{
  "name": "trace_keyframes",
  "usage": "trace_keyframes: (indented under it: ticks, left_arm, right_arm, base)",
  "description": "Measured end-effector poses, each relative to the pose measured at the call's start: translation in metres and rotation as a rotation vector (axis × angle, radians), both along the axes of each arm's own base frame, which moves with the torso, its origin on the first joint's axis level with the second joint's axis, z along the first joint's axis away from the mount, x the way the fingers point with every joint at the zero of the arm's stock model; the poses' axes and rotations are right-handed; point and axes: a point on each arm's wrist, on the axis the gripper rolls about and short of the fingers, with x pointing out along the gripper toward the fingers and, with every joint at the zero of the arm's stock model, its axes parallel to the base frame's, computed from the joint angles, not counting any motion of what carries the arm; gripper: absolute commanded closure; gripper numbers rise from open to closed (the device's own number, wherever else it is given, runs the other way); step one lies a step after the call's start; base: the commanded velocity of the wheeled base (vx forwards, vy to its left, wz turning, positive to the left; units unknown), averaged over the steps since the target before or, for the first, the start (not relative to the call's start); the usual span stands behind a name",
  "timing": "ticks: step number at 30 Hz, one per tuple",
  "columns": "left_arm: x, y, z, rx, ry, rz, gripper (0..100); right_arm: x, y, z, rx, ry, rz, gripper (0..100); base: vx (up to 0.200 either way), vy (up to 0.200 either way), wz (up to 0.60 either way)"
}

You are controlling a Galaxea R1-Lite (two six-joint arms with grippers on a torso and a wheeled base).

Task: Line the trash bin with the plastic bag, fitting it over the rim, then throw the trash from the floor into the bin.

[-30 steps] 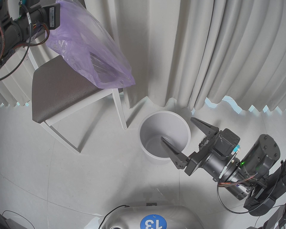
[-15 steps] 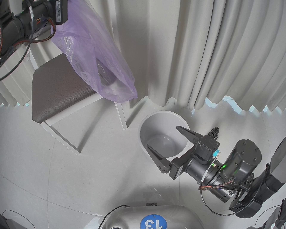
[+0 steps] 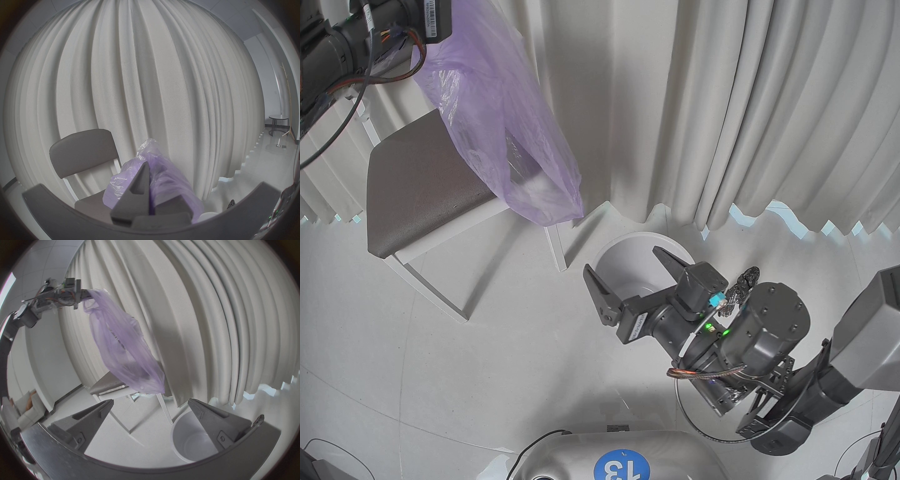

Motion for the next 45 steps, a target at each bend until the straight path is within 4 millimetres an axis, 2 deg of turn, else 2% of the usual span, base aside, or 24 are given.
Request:
trace_keyframes:
  ticks: [8, 13, 21, 28, 33, 37, 45]
  left_arm:
    - [-0.008, -0.009, 0.002, -0.008, -0.016, -0.052, 100]
    - [-0.010, -0.014, 0.002, -0.007, -0.016, -0.076, 100]
    - [-0.011, -0.017, 0.001, -0.007, -0.016, -0.090, 100]
    - [-0.011, -0.018, 0.002, -0.012, -0.019, -0.093, 100]
    - [-0.012, -0.018, 0.004, -0.023, -0.036, -0.095, 100]
    - [-0.013, -0.018, 0.003, -0.023, -0.037, -0.099, 100]
    - [-0.014, -0.020, 0.003, -0.022, -0.040, -0.109, 100]
  right_arm:
    - [0.012, 0.026, -0.013, 0.060, 0.026, -0.001, 0]
    - [0.011, 0.036, -0.021, 0.074, 0.045, 0.018, 0]
    - [0.014, 0.056, -0.023, 0.153, 0.054, -0.007, 0]
    - [0.010, 0.079, -0.037, 0.204, 0.086, 0.033, 0]
    - [0.015, 0.092, -0.042, 0.231, 0.079, 0.025, 0]
    - [0.024, 0.094, -0.042, 0.258, 0.069, -0.012, 0]
    - [0.049, 0.086, -0.032, 0.309, 0.031, -0.074, 0]
  base:
    - [0.000, 0.000, 0.00]
    - [0.000, 0.000, 0.00]
    - [0.000, 0.000, 0.00]
    - [0.000, 0.000, 0.00]
    - [0.000, 0.000, 0.00]
    - [0.000, 0.000, 0.00]
    - [0.000, 0.000, 0.00]
